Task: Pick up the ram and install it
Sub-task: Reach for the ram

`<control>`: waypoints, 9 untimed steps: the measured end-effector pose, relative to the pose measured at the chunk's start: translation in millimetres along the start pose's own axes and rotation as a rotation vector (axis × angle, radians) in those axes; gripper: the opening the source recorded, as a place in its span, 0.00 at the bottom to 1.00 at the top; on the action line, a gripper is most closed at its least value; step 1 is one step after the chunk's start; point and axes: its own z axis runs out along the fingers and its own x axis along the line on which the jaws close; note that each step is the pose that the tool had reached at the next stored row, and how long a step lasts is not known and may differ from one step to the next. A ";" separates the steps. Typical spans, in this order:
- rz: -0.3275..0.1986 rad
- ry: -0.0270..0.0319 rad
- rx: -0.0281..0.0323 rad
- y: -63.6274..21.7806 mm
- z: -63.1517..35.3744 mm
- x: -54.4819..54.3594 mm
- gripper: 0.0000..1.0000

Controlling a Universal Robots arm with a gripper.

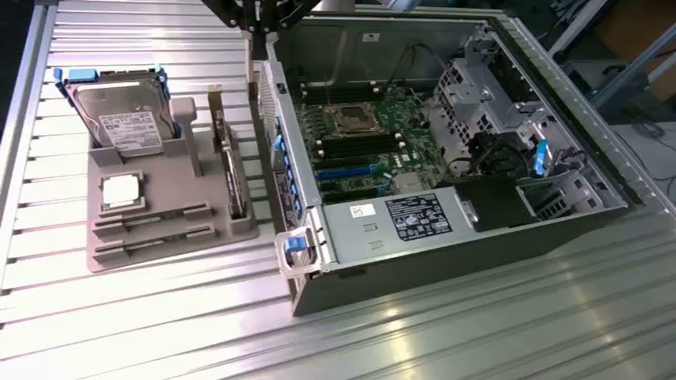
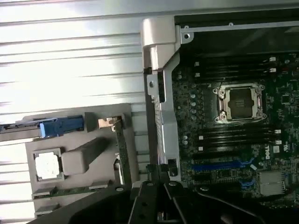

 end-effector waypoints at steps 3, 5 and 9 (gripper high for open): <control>0.000 0.0002 -0.0034 -1.8 0.1 23.3 0.10; 0.000 0.0003 -0.0047 -2.5 0.1 32.5 0.10; 0.000 0.0005 -0.0072 -3.9 0.1 50.7 0.10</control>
